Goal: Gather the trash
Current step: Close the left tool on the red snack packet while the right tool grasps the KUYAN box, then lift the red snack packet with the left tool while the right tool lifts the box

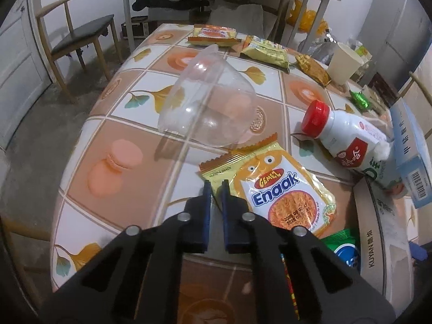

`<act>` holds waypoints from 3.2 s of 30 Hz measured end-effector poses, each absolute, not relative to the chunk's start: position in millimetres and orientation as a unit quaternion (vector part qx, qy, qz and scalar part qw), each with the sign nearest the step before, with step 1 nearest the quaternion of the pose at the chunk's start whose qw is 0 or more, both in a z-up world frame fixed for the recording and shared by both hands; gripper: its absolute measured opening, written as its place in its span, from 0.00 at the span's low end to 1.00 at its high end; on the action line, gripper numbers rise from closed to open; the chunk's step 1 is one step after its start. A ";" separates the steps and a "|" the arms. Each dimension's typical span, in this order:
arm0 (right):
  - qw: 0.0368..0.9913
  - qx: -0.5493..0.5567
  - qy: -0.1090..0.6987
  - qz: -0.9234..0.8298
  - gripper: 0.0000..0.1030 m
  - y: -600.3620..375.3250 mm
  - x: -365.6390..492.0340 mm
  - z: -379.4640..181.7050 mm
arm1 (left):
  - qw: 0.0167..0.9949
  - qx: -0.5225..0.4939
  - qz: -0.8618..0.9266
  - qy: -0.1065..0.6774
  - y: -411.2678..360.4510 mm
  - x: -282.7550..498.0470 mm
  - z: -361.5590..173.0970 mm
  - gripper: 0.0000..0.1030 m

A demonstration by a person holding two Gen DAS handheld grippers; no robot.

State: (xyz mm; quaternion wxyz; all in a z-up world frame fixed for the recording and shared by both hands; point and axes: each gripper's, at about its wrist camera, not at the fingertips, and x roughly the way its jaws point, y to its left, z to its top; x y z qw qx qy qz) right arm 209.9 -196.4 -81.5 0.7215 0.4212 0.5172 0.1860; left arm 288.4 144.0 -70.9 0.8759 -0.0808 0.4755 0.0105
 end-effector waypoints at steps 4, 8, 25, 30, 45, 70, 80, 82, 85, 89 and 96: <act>0.711 0.434 0.518 0.191 0.69 -195.2 214.1 -85.3 | 0.874 -0.123 -0.004 0.470 154.7 286.1 -72.5 0.02; 0.700 0.448 0.521 0.197 0.63 -192.6 220.3 -91.6 | 0.877 -0.145 -0.011 0.459 161.8 280.8 -69.7 0.00; 0.657 0.488 0.536 0.207 0.38 -179.2 237.2 -124.7 | 0.893 -0.208 -0.030 0.399 189.0 247.7 -27.4 0.00; 0.652 0.494 0.536 0.208 0.33 -179.7 236.3 -130.4 | 0.894 -0.213 -0.034 0.393 191.2 243.2 -22.4 0.00; 0.637 0.516 0.530 0.219 0.30 -183.7 238.9 -145.8 | 0.895 -0.219 -0.040 0.387 189.0 237.8 -17.8 0.00; 0.568 0.616 0.498 0.225 0.25 -251.6 190.2 -168.5 | 0.906 -0.218 -0.043 0.362 186.8 225.5 1.9 0.00; 0.575 0.641 0.458 0.219 0.24 -287.6 165.3 -161.6 | 0.916 -0.209 -0.055 0.338 178.1 210.0 25.3 0.00; 0.577 0.644 0.453 0.217 0.24 -291.7 158.3 -159.8 | 0.918 -0.204 -0.058 0.334 173.8 206.3 31.0 0.00; 0.578 0.649 0.446 0.215 0.24 -301.1 144.7 -162.5 | 0.922 -0.198 -0.063 0.328 167.2 198.9 39.3 0.00; 0.578 0.657 0.434 0.214 0.24 -313.6 126.0 -163.4 | 0.926 -0.189 -0.071 0.319 159.2 190.1 50.3 0.00; 0.586 0.673 0.398 0.211 0.24 -345.5 98.0 -159.5 | 0.931 -0.169 -0.095 0.308 131.7 179.0 69.1 0.00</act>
